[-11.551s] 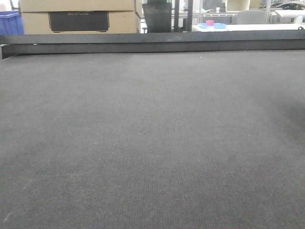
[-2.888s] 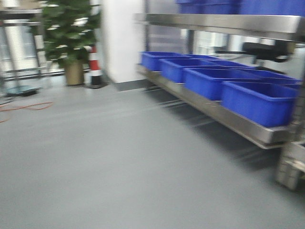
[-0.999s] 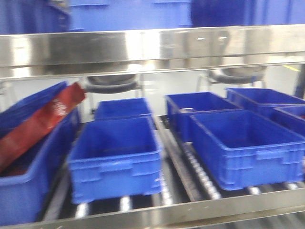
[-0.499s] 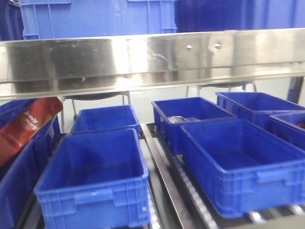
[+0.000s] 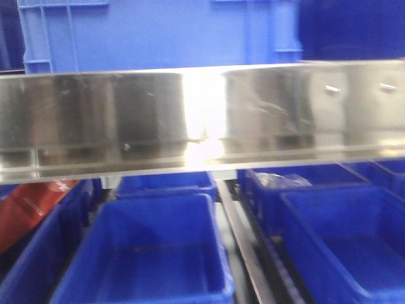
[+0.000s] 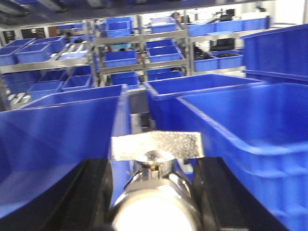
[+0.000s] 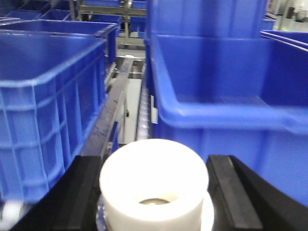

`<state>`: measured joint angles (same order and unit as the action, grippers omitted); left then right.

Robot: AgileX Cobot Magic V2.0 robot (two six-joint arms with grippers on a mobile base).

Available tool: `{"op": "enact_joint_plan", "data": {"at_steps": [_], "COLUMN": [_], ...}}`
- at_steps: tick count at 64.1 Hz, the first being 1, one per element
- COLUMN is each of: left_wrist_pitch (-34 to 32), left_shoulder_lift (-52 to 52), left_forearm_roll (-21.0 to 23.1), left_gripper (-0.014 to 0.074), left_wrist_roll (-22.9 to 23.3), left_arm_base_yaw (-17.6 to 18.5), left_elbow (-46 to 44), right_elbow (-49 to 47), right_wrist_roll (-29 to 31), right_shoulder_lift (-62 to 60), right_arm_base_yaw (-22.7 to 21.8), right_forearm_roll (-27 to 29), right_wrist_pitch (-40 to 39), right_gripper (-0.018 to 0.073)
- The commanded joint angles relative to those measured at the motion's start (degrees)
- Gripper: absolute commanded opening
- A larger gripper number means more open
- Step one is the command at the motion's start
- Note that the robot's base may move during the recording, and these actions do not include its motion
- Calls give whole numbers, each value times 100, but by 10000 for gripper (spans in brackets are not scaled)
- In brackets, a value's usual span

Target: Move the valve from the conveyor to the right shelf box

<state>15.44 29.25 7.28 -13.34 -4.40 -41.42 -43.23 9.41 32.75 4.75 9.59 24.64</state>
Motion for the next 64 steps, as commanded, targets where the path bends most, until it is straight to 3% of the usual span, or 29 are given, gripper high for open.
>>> {"op": "enact_joint_plan", "data": {"at_steps": [1, 64], "left_wrist_pitch": [-321, -321], "left_shoulder_lift": [-40, -40], "left_forearm_roll": [59, 59], "left_gripper": [-111, -111], "left_wrist_roll": [27, 27], "left_arm_base_yaw": [32, 32], "left_elbow": [-84, -84], "right_elbow": [-102, -102], "right_wrist_roll": [14, 14], "right_shoulder_lift": [-38, -38], "right_arm_base_yaw": [-6, -6], "right_forearm_roll": [4, 4], "right_wrist_pitch": [-455, -455], "right_gripper": [-153, -153]}}
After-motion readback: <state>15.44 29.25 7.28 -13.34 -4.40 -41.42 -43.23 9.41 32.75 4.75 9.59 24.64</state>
